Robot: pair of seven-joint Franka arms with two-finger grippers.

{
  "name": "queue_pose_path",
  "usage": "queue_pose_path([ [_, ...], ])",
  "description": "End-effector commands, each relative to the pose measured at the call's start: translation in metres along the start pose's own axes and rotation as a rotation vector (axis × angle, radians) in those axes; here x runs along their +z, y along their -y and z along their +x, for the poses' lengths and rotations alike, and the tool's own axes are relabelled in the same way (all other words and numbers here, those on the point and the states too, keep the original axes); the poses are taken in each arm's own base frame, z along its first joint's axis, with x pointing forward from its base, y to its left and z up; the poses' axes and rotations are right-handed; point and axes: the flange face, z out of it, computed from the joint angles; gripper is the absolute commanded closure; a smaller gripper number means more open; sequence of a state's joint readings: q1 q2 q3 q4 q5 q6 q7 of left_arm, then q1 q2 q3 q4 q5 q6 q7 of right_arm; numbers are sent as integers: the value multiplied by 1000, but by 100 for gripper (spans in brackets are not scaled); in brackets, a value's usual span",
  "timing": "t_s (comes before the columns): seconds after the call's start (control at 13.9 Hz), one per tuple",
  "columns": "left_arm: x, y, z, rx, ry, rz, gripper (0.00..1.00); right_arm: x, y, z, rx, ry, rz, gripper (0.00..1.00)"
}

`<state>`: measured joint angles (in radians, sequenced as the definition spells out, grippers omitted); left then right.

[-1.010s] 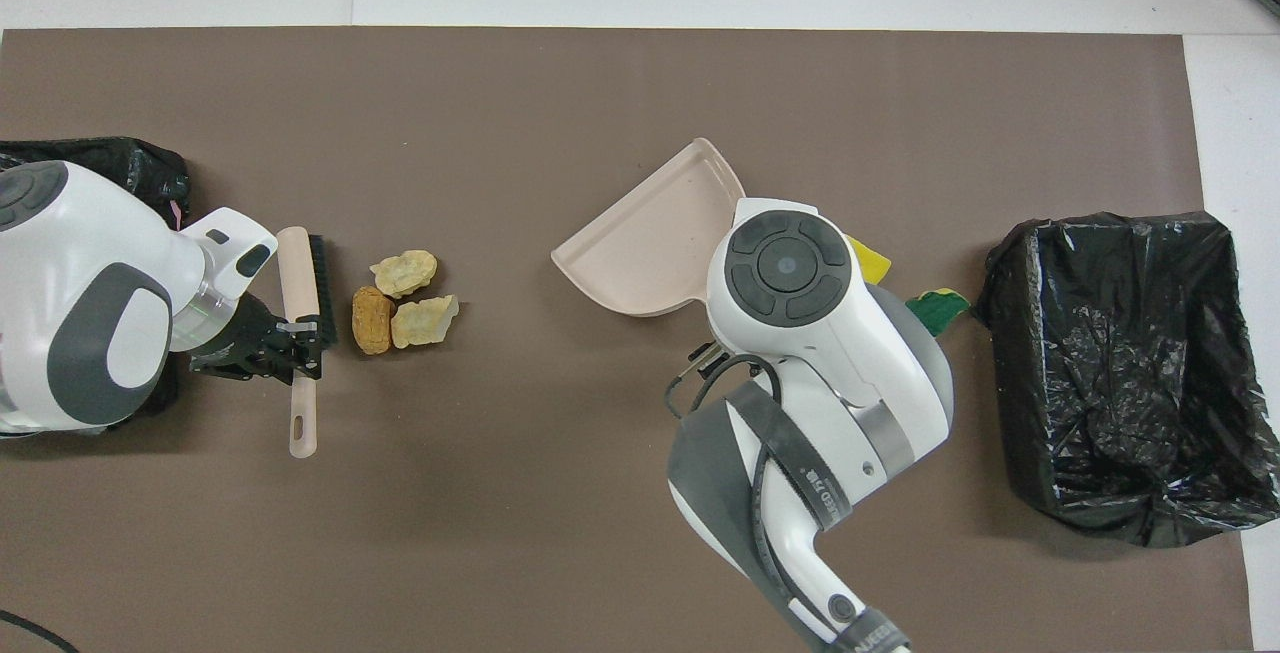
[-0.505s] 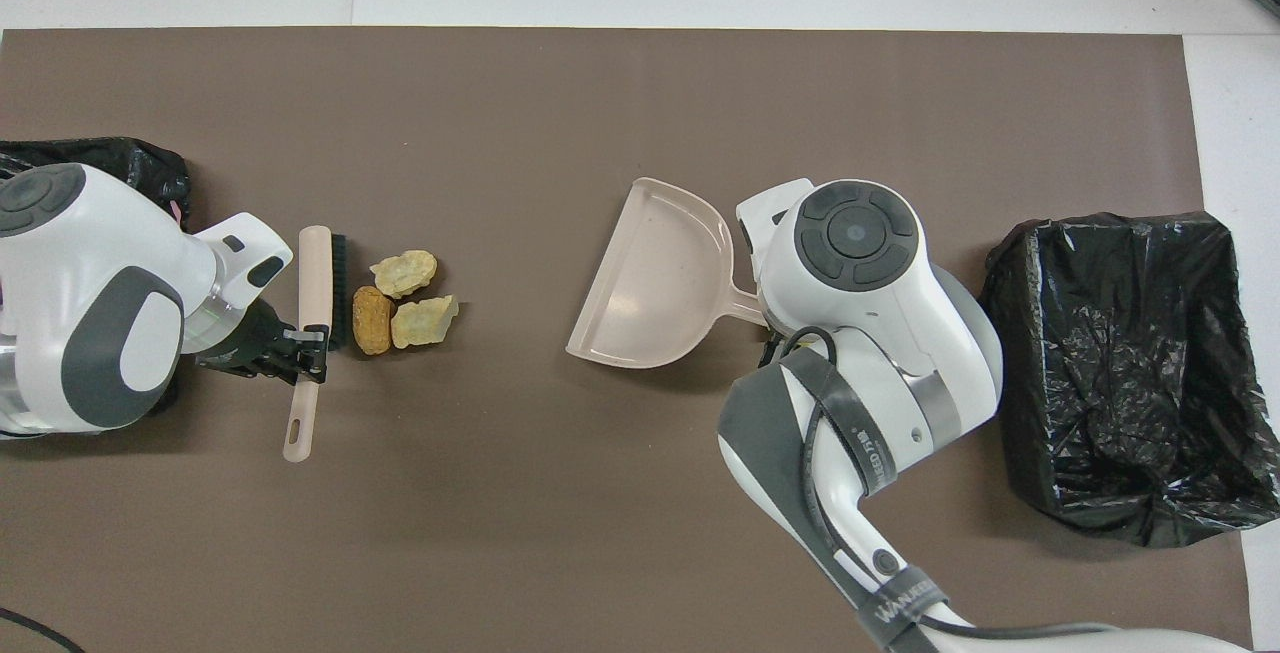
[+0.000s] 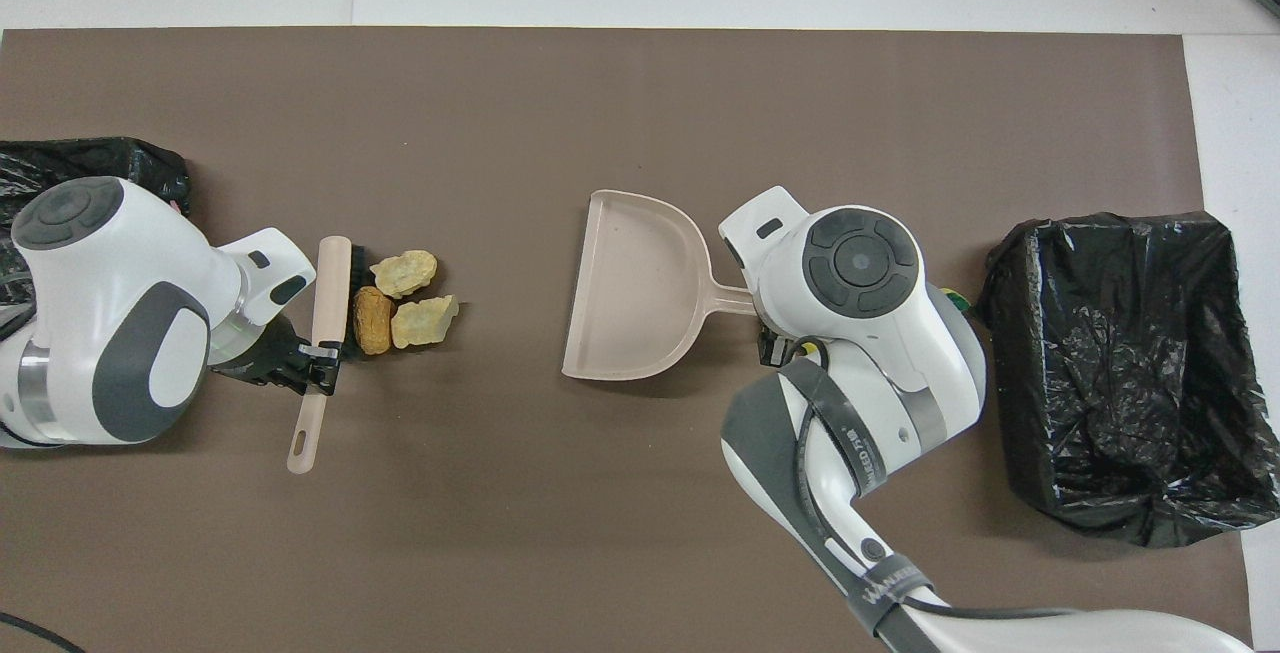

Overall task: Sweep and dump trash in bin
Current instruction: 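Place the brush behind the bread while the right gripper drags the dustpan closer, then sweep the bread pieces into the dustpan with the left gripper's brush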

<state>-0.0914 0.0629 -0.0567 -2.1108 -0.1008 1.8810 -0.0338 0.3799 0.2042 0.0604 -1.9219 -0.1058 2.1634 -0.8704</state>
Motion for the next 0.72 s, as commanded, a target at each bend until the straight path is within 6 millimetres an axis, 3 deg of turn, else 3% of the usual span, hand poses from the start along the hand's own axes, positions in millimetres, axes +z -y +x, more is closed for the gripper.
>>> queue_pose_path([
  [0.0,8,-9,-22,23,-38,16,100,11,6,16,-40,-22,-22,100],
  [0.22,27,-39,-23,43,-42,-10,100,36,6,36,-38,-51,-42,100],
  [0.36,29,-51,-23,60,-53,-23,100,38,8,40,-60,-48,-47,100],
  [0.51,29,-83,-26,88,-59,-69,100,38,14,42,-83,-32,-38,100],
  [0.65,29,-120,-34,133,-55,-100,100,41,27,59,-111,-35,-36,100],
])
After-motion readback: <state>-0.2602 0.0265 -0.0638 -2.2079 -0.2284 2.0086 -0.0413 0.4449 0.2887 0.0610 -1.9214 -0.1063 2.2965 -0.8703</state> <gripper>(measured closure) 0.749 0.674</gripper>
